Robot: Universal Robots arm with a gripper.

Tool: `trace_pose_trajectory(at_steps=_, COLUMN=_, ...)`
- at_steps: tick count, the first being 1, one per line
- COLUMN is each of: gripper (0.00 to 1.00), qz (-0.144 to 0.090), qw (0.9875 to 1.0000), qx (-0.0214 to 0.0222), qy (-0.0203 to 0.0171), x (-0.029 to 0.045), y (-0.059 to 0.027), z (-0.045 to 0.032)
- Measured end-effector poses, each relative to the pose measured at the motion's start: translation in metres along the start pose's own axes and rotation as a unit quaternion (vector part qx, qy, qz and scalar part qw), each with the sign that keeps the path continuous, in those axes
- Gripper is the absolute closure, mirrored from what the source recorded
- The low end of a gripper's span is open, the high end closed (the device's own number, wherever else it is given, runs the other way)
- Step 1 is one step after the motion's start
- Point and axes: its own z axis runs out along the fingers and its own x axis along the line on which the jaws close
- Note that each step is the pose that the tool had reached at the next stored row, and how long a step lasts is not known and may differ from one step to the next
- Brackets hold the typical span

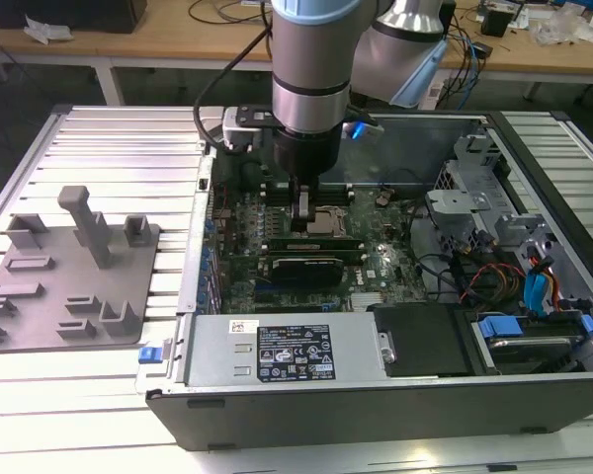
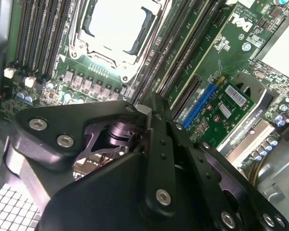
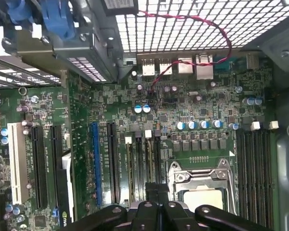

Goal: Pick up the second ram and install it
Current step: 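Press down the second ram until it locks into place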

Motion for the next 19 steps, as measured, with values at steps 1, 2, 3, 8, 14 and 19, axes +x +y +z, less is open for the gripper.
trace_pose_trajectory(at_steps=1, gripper=0.92, qz=0.000, qw=1.0000, qx=-0.0005, qy=0.0001, x=0.0000, y=-0.0016, z=0.0023)
trace_pose_trajectory(at_steps=2, gripper=0.92, qz=0.000, qw=1.0000, qx=-0.0005, qy=0.0001, x=0.0000, y=-0.0015, z=0.0054)
trace_pose_trajectory(at_steps=3, gripper=0.92, qz=0.000, qw=1.0000, qx=-0.0005, qy=0.0001, x=0.0001, y=-0.0016, z=0.0082)
trace_pose_trajectory(at_steps=8, gripper=0.92, qz=0.000, qw=1.0000, qx=-0.0005, qy=0.0001, x=0.0001, y=-0.0016, z=0.0126)
trace_pose_trajectory(at_steps=14, gripper=0.92, qz=0.000, qw=1.0000, qx=-0.0006, qy=0.0003, x=0.0000, y=-0.0010, z=0.0201)
trace_pose_trajectory(at_steps=19, gripper=0.92, qz=0.000, qw=1.0000, qx=-0.0005, qy=0.0001, x=0.0000, y=-0.0009, z=0.0226)
